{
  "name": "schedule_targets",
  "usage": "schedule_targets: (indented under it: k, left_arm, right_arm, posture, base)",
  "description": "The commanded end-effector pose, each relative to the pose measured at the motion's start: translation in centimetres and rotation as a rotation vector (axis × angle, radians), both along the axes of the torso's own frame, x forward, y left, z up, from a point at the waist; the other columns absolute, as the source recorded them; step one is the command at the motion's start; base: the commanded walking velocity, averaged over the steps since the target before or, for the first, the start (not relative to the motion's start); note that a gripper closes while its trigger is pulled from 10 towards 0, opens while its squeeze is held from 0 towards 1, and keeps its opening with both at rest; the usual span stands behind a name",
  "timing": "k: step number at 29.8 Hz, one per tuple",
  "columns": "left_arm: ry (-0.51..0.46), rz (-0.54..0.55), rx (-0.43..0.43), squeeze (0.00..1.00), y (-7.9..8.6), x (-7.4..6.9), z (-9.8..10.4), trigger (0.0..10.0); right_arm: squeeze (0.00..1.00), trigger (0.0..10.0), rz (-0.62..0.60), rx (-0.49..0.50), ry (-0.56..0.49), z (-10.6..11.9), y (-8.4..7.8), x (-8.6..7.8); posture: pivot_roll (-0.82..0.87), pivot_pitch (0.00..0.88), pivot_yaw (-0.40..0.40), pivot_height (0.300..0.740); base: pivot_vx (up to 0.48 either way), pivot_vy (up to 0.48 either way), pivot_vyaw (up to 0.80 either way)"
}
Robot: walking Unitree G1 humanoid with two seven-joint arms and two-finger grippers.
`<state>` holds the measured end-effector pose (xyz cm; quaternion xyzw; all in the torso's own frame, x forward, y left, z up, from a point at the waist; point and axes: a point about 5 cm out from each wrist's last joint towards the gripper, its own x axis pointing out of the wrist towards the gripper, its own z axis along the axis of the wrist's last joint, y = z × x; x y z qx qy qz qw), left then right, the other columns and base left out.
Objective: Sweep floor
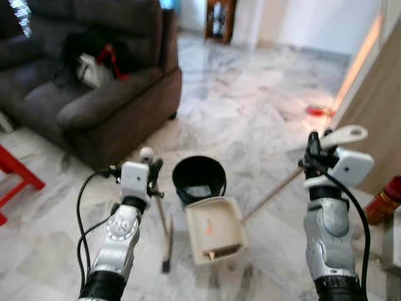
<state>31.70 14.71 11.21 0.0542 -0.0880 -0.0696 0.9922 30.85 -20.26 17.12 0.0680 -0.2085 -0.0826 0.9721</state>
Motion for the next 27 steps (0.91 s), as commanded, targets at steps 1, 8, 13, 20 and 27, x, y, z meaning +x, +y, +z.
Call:
schedule_targets:
  k: [1, 8, 13, 20, 27]
  left_arm:
    - [-0.049, -0.019, -0.015, 0.0, -0.5, 0.1, 0.9, 10.0]
    - [-0.049, -0.027, -0.011, 0.0, -0.7, 0.0, 0.9, 10.0]
    - [-0.046, -0.029, -0.008, 0.0, -0.8, 0.0, 0.8, 10.0]
    - [-0.044, -0.038, -0.004, 0.0, -1.0, 0.0, 0.7, 10.0]
    - [-0.043, -0.042, 0.001, 0.0, -1.1, 0.0, 0.7, 10.0]
  right_arm:
    - [0.0, 10.0, -0.032, -0.011, -0.089, 2.2, -0.6, -0.2]
    - [0.0, 10.0, -0.022, 0.005, -0.179, 5.1, -0.2, 0.0]
    - [0.0, 10.0, -0.013, 0.031, -0.226, 6.8, 0.1, -0.1]
    - [0.0, 10.0, 0.007, 0.042, -0.238, 7.6, 0.6, 0.1]
    - [0.0, 10.0, 0.034, 0.034, -0.223, 7.4, 1.1, 0.1]
  posture:
    - [-0.09, 0.0, 0.038, 0.74]
    - [-0.09, 0.0, 0.039, 0.74]
    - [-0.09, 0.0, 0.037, 0.74]
    - [-0.09, 0.0, 0.036, 0.74]
    - [-0.09, 0.0, 0.036, 0.74]
  base:
    - [0.0, 0.0, 0.0]
    - [0.0, 0.0, 0.0]
    - [0.0, 0.0, 0.0]
    - [0.0, 0.0, 0.0]
    - [0.0, 0.0, 0.13]
